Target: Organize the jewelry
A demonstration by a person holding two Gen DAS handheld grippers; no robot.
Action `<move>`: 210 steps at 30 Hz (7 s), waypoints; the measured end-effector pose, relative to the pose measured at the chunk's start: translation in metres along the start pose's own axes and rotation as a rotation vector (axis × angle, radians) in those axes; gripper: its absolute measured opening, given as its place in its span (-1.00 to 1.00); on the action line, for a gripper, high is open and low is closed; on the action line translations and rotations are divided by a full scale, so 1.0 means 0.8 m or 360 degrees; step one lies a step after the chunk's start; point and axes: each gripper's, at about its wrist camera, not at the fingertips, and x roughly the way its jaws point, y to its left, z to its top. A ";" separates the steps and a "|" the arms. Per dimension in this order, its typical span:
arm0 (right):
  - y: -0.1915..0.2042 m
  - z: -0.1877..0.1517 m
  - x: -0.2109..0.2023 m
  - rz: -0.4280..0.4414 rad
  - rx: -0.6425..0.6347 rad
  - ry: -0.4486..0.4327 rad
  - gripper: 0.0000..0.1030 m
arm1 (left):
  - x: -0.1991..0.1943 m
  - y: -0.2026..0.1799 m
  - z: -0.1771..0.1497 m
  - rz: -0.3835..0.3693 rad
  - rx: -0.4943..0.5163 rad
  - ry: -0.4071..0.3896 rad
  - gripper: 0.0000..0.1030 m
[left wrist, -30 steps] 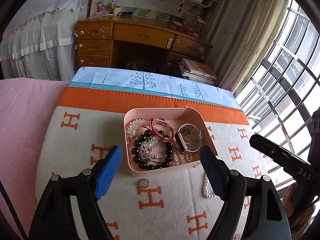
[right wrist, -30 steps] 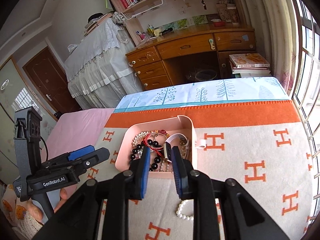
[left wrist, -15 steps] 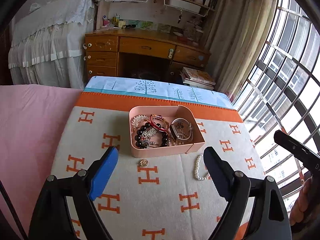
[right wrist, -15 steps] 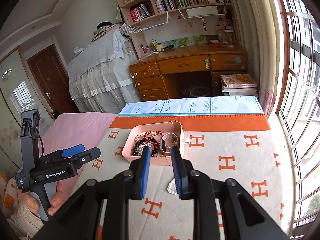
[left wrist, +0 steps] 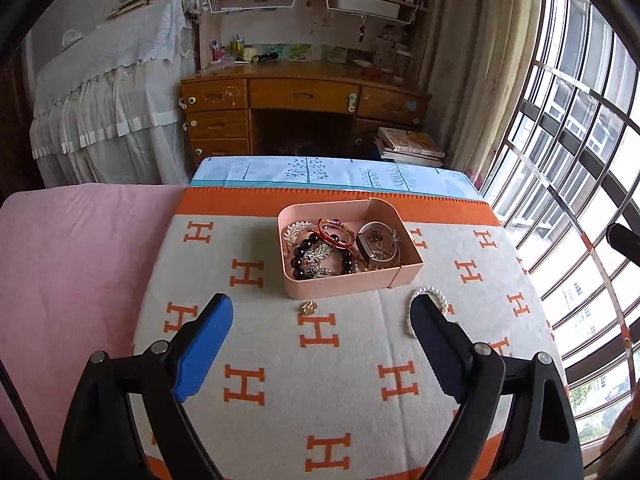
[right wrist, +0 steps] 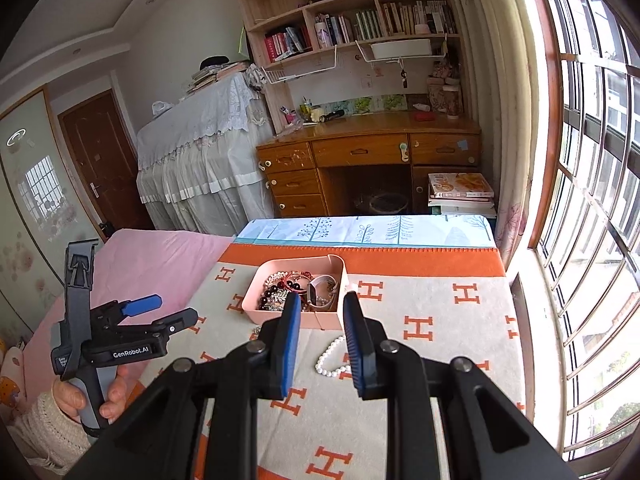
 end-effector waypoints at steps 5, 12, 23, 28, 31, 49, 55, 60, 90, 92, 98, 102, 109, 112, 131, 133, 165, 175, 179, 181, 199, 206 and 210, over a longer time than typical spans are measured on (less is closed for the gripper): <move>-0.003 0.002 0.022 -0.0045 -0.0063 0.0086 -0.13 | 0.035 0.017 -0.002 0.0049 0.0017 0.0096 0.76; -0.023 -0.020 0.118 -0.0033 -0.0032 0.0315 -0.06 | 0.122 0.045 -0.021 0.0072 -0.0017 0.0302 0.76; -0.062 -0.088 0.261 -0.0113 -0.0012 0.0699 -0.28 | 0.203 0.032 -0.047 0.0056 0.0106 0.0449 0.76; -0.056 -0.101 0.278 -0.0135 -0.0091 0.0710 -0.40 | 0.217 0.024 -0.044 0.0082 0.0150 0.0446 0.65; -0.052 -0.108 0.282 -0.0153 -0.0140 0.0699 -0.58 | 0.225 0.021 -0.040 0.0086 0.0163 0.0452 0.46; -0.052 -0.123 0.265 -0.0089 -0.0156 0.0580 -0.85 | 0.240 0.005 -0.035 0.0052 0.0202 0.0437 -0.67; -0.050 -0.126 0.259 -0.0067 -0.0131 0.0607 -0.85 | 0.229 0.009 -0.040 0.0057 0.0167 0.0441 -0.67; -0.038 -0.125 0.241 -0.0065 -0.0141 0.0596 -0.85 | 0.191 0.012 -0.038 0.0037 0.0152 0.0376 -0.67; 0.065 0.110 0.175 -0.0063 -0.0192 0.0117 -0.85 | 0.104 0.007 0.105 -0.0009 0.0120 0.0095 -0.67; 0.065 0.109 0.199 -0.0056 -0.0165 0.0161 -0.85 | 0.126 0.006 0.100 -0.0015 0.0100 0.0131 -0.67; 0.058 0.093 0.275 -0.0047 -0.0095 0.0321 -0.85 | 0.191 0.005 0.083 -0.0010 0.0068 0.0262 -0.67; 0.049 0.082 0.309 -0.0017 -0.0039 0.0384 -0.85 | 0.220 0.001 0.075 -0.0010 0.0078 0.0315 -0.67; 0.034 0.068 0.342 -0.0024 0.0008 0.0455 -0.84 | 0.247 -0.011 0.067 -0.0007 0.0120 0.0349 -0.60; 0.022 0.058 0.347 -0.0079 0.0025 0.0486 -0.83 | 0.243 -0.016 0.066 0.0011 0.0155 0.0319 0.07; 0.007 0.021 0.217 -0.0084 0.0039 0.0316 -0.82 | 0.119 -0.029 0.048 0.0133 0.0253 0.0109 0.75; 0.009 0.014 0.199 -0.0087 0.0039 0.0291 -0.82 | 0.099 -0.032 0.041 0.0145 0.0263 0.0072 0.82; 0.044 -0.124 0.022 -0.0226 0.0141 0.0080 0.03 | -0.046 -0.069 -0.080 0.0205 0.0095 -0.0064 0.99; 0.054 -0.124 0.021 -0.0245 0.0078 0.0065 0.03 | -0.051 -0.068 -0.084 0.0205 0.0066 -0.0072 0.98; 0.057 -0.124 0.020 -0.0244 0.0068 0.0060 0.03 | -0.050 -0.067 -0.084 0.0209 0.0065 -0.0070 0.98; 0.057 -0.124 0.020 -0.0239 0.0070 0.0060 0.03 | -0.051 -0.066 -0.084 0.0216 0.0068 -0.0077 0.98; 0.066 -0.125 0.023 -0.0252 0.0081 0.0086 0.03 | -0.053 -0.066 -0.088 0.0194 0.0064 -0.0070 0.98; 0.059 -0.125 0.022 -0.0262 0.0080 0.0075 0.03 | -0.052 -0.065 -0.087 0.0178 0.0057 -0.0066 0.98; 0.060 -0.124 0.022 -0.0260 0.0079 0.0081 0.03 | -0.052 -0.065 -0.086 0.0169 0.0055 -0.0060 0.98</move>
